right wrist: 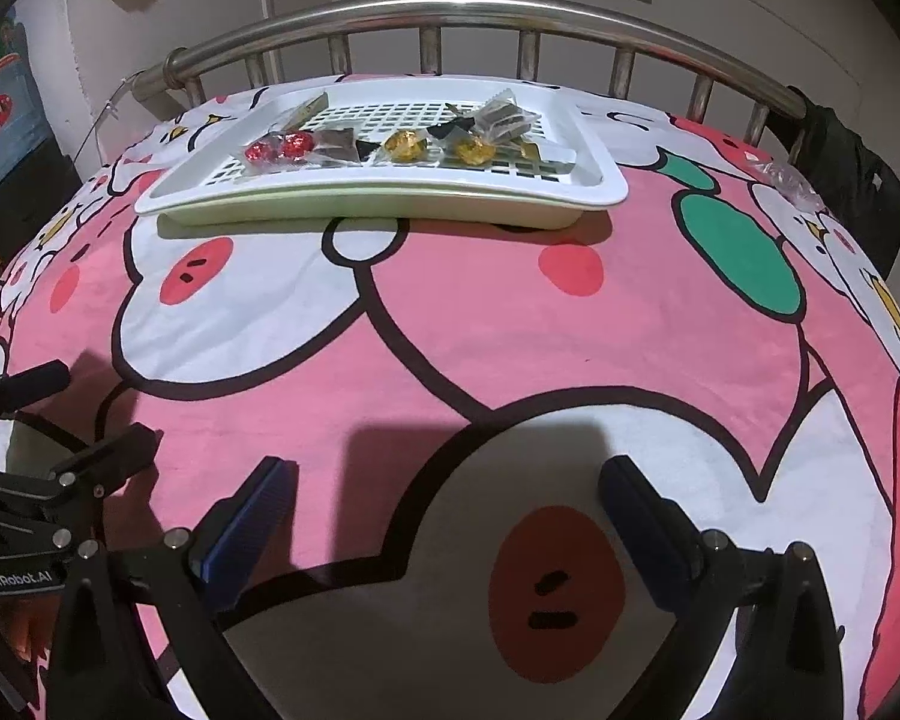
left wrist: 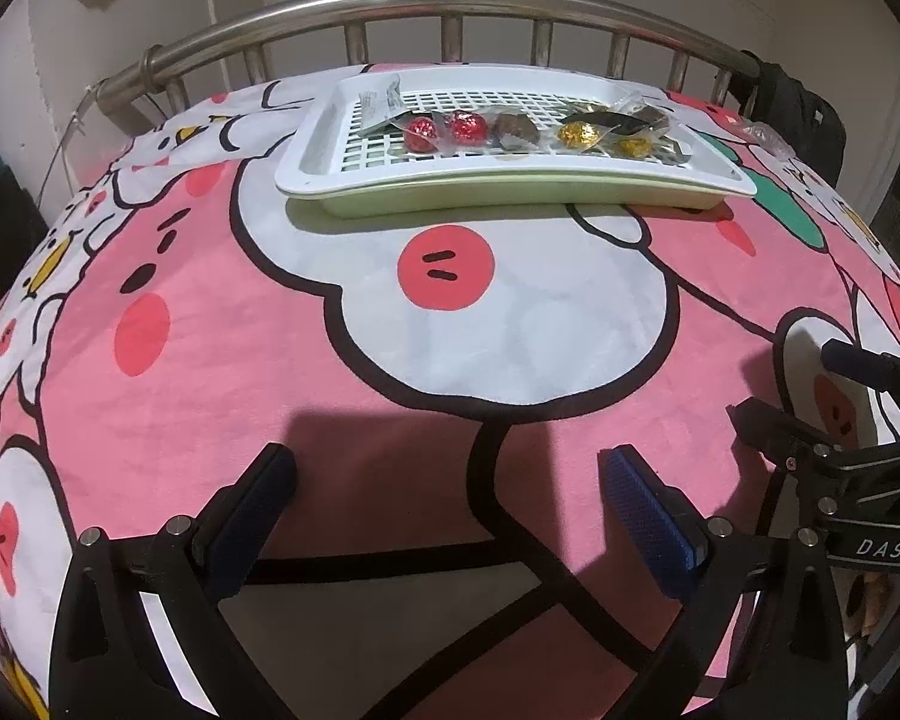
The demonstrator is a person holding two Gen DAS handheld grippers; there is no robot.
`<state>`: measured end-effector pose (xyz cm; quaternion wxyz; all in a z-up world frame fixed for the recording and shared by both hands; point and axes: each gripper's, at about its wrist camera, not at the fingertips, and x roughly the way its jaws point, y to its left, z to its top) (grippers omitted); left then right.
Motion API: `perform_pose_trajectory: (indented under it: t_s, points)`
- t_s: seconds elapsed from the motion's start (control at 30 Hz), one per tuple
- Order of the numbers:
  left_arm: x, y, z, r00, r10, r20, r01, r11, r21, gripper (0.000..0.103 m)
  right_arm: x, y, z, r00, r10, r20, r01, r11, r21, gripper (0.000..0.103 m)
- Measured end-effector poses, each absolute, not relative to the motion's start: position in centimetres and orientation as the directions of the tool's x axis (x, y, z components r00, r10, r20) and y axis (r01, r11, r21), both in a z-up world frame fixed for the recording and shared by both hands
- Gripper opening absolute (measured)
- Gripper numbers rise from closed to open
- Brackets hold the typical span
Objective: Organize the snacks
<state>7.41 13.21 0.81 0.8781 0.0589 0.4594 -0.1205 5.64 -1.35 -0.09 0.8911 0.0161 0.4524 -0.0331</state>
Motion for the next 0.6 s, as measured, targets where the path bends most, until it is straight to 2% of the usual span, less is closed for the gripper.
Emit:
perform_pose_trajectory:
  t_s: [0.6]
  points:
    - [7.74,13.2,0.76,0.547,-0.157,-0.822,0.263,0.965,-0.009,0.103,5.73,-1.36,-0.06,0.588,-0.053,-0.807,0.087,0.996,-0.002,0.103]
